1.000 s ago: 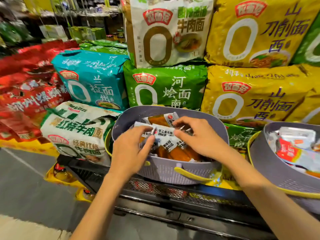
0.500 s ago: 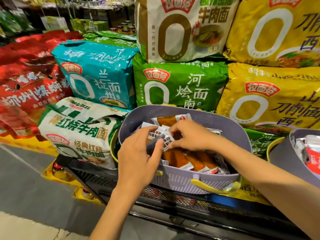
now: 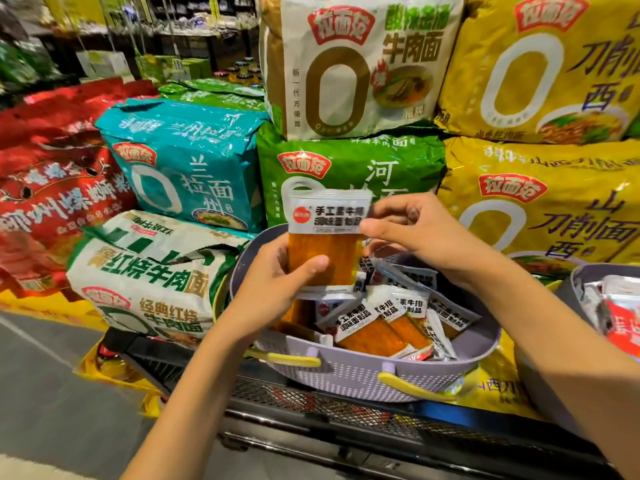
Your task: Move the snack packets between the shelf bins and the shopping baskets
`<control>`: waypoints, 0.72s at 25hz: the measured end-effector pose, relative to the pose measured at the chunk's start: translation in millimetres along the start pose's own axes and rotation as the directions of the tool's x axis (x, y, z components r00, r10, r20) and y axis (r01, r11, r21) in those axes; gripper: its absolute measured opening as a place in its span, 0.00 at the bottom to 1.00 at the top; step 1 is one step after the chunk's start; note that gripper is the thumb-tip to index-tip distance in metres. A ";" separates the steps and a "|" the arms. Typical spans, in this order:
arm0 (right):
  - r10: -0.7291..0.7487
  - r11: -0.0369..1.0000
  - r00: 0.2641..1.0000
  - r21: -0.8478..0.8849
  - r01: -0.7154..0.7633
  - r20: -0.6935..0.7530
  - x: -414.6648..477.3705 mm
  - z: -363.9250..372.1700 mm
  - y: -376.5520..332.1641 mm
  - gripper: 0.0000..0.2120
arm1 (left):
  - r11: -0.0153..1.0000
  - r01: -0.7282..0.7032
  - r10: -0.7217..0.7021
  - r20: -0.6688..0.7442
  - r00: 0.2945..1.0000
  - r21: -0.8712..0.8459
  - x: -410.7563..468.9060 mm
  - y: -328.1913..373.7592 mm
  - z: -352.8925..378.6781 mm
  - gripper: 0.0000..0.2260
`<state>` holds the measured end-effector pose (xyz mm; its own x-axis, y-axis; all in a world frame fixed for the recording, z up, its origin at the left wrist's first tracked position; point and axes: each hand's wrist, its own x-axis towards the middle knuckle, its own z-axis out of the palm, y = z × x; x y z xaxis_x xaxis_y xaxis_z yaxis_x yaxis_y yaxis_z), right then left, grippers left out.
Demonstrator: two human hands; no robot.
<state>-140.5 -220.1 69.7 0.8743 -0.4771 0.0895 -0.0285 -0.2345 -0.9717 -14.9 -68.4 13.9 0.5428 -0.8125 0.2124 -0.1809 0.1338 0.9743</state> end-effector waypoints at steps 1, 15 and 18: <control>0.035 0.998 0.999 -0.048 -0.035 -0.017 0.7 -3.7 4.6 0.06 | 0.998 0.021 -0.023 -0.047 0.999 -0.052 1.7 -2.5 -2.4 0.13; 0.001 0.773 0.988 -0.626 0.098 0.155 5.5 -21.0 24.0 0.09 | 0.966 0.101 -0.179 -0.330 0.927 -0.239 12.3 -3.5 -6.1 0.07; -0.004 0.958 0.987 -0.283 0.051 0.162 7.0 -27.7 3.2 0.07 | 0.945 0.146 -0.249 -0.349 0.903 -0.294 13.7 -5.1 -7.5 0.06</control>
<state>-147.9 -247.7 73.3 0.9415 -0.3323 0.0568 -0.1204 -0.4887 -0.8641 -0.5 -76.0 12.5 0.8218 -0.5693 -0.0243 0.1493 0.1740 0.9734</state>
